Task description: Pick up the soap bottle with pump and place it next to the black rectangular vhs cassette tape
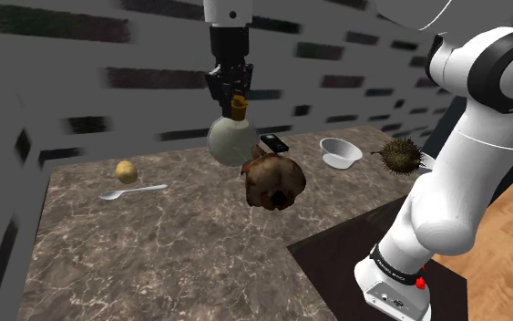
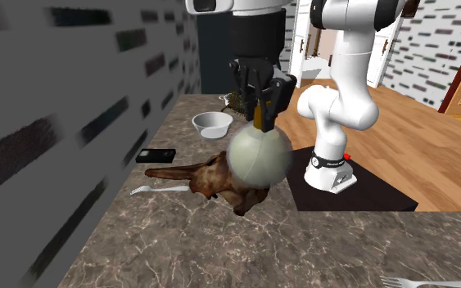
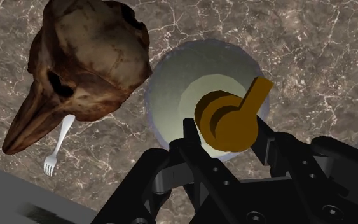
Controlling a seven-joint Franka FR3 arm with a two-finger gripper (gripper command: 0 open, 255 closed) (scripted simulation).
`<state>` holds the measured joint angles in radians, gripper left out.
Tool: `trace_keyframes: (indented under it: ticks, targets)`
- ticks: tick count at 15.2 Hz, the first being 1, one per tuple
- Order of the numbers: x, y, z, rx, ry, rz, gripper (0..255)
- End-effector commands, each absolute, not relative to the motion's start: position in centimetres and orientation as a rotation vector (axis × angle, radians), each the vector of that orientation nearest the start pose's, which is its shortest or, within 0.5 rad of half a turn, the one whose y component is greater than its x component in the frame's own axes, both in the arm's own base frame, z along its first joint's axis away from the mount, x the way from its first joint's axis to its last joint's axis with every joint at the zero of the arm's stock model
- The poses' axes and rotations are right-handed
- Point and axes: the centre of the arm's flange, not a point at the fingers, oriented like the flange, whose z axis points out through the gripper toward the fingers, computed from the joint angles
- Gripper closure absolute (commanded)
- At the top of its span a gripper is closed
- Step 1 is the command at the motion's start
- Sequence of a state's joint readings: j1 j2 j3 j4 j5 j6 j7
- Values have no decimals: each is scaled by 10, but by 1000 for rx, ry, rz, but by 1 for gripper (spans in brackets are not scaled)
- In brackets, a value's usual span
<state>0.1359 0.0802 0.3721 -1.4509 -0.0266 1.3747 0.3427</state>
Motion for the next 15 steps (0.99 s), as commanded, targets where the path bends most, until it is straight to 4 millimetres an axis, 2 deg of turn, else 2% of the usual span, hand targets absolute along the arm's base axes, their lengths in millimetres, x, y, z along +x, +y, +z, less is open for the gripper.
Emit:
trace_keyframes:
  ticks: [1, 15]
  targets:
    - [492, 237, 623, -3183, -261, 221, 255]
    - [486, 52, 624, -3183, -261, 221, 255]
